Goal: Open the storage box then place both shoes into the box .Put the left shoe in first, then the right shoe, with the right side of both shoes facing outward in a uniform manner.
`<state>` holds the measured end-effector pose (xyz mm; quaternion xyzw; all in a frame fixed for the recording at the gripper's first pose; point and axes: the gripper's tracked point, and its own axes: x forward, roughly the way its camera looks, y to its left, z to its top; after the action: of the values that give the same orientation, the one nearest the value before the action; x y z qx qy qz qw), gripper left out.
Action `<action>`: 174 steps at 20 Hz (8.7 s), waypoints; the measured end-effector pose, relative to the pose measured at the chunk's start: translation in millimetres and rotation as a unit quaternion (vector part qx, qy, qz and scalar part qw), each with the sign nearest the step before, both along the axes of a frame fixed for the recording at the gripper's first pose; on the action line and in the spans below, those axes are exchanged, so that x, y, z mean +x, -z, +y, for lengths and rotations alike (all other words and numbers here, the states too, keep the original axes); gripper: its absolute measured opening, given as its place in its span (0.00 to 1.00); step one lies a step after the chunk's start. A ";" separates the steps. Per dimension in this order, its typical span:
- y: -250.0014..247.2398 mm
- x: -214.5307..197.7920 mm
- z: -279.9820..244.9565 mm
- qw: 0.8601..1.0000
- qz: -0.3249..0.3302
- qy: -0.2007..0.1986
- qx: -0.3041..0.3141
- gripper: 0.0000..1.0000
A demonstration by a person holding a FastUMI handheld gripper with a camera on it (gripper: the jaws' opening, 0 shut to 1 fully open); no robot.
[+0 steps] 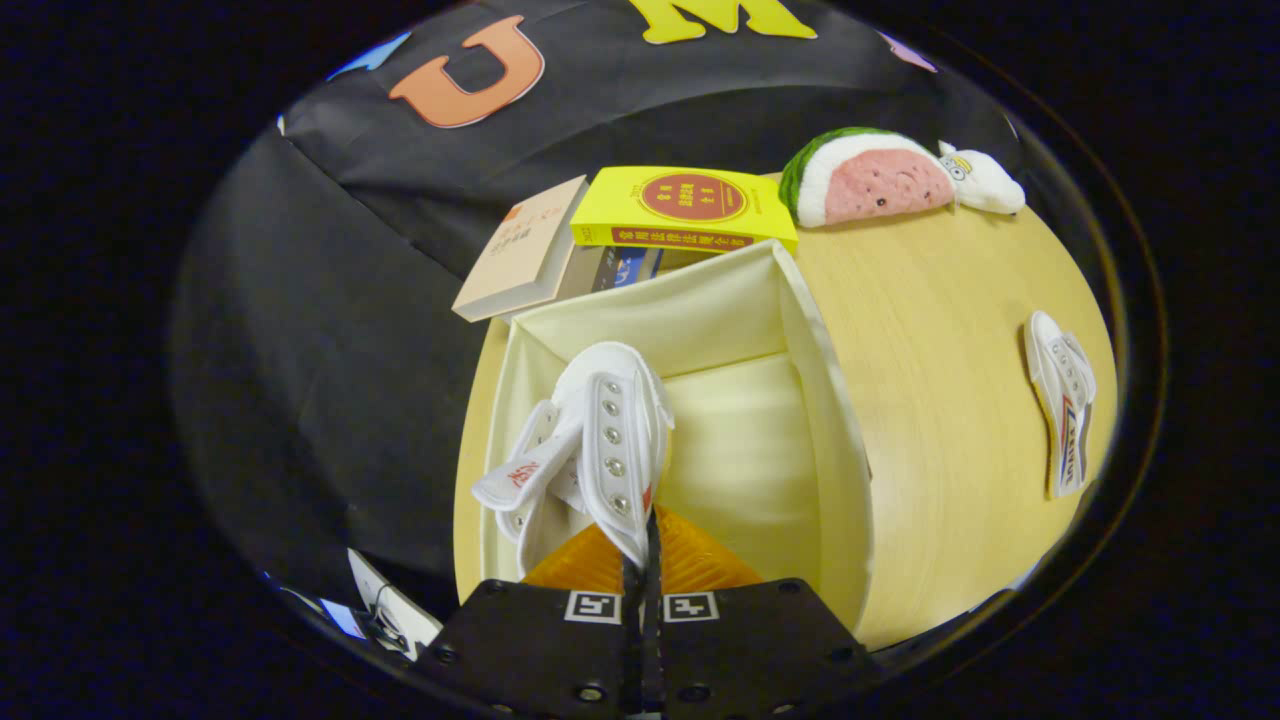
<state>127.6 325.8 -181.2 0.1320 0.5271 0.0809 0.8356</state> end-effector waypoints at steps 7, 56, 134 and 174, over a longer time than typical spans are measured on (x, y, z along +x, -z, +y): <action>-10.8 11.7 -5.9 0.997 0.007 0.068 0.024 0.01; -11.7 -30.4 -404.4 0.959 0.046 -0.049 -0.275 0.88; 25.0 -95.1 -261.0 0.989 0.059 0.049 -0.130 0.82; -84.7 17.1 -72.8 0.995 -0.078 0.049 -0.044 0.00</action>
<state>144.6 253.0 -96.5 0.1142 0.4565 0.0263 0.8820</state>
